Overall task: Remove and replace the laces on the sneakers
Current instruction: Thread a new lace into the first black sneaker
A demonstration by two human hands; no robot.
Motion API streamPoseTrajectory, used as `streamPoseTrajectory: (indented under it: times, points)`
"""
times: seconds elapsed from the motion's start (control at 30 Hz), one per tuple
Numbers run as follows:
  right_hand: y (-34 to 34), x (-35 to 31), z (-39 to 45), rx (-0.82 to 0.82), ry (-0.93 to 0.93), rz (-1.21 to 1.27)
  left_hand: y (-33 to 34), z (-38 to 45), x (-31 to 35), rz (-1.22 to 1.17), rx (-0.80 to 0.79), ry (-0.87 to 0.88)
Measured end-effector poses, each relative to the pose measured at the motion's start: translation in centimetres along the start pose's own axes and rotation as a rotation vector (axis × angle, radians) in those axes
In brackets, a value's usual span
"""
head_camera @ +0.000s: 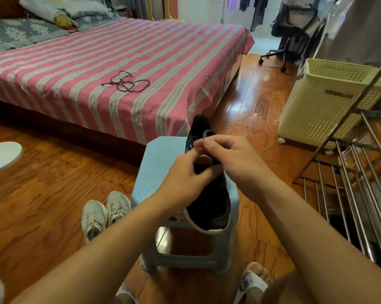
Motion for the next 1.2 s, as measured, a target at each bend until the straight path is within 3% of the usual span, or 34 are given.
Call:
streamPoseTrajectory:
  times: [0.07, 0.13, 0.3, 0.4, 0.5, 0.6, 0.77, 0.87, 0.97, 1.07, 1.2]
  points:
    - [-0.1, 0.3, 0.4, -0.018, 0.027, 0.050, -0.5, 0.1, -1.4, -0.273, 0.030, -0.183]
    - [0.0, 0.9, 0.4, -0.065, 0.055, 0.003, -0.5, 0.1, -2.3, -0.365, 0.001, -0.262]
    - [1.0, 0.9, 1.2, -0.146, -0.005, -0.086, 0.4, 0.1, -1.1, -0.395, -0.037, -0.213]
    - [1.0, 0.1, 1.2, -0.188, -0.006, -0.043, 0.2, 0.1, -1.1, -0.536, -0.049, -0.257]
    - [-0.7, 0.6, 2.2, 0.030, -0.143, -0.380, -0.7, -0.5, -1.7, -0.753, 0.027, -0.429]
    - [0.4, 2.1, 2.5, -0.005, -0.244, -0.854, -2.1, -1.3, -3.2, -1.046, 0.108, -0.594]
    - [-1.0, 1.6, 1.2, 0.174, -0.358, -1.098, -5.6, -1.0, -6.2, -1.189, 0.278, -0.664]
    - [-2.8, 2.6, 0.5, 0.328, -0.257, -1.217, -8.5, 0.5, -8.8, -1.281, 0.398, -0.660]
    - [-4.0, 3.9, 0.2, 0.339, -0.100, -1.039, -10.3, 1.0, -13.5, -1.142, 0.494, -0.771]
    - [-3.9, 4.1, 0.2, 0.340, -0.090, -0.823, -10.5, 0.3, -17.6, -1.036, 0.525, -0.935]
    - [-3.4, 3.8, -0.2, 0.406, -0.116, -0.705, -13.0, 0.3, -17.8, -1.234, 0.709, -0.851]
Point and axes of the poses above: each hand's wrist, its own z-axis towards the middle knuckle, its own y-axis out of the palm, x = y × z, the point moved 9 cm from there along z, towards the middle knuckle, and after that the axes turned 6 degrees about x, right-handed, at the moved point
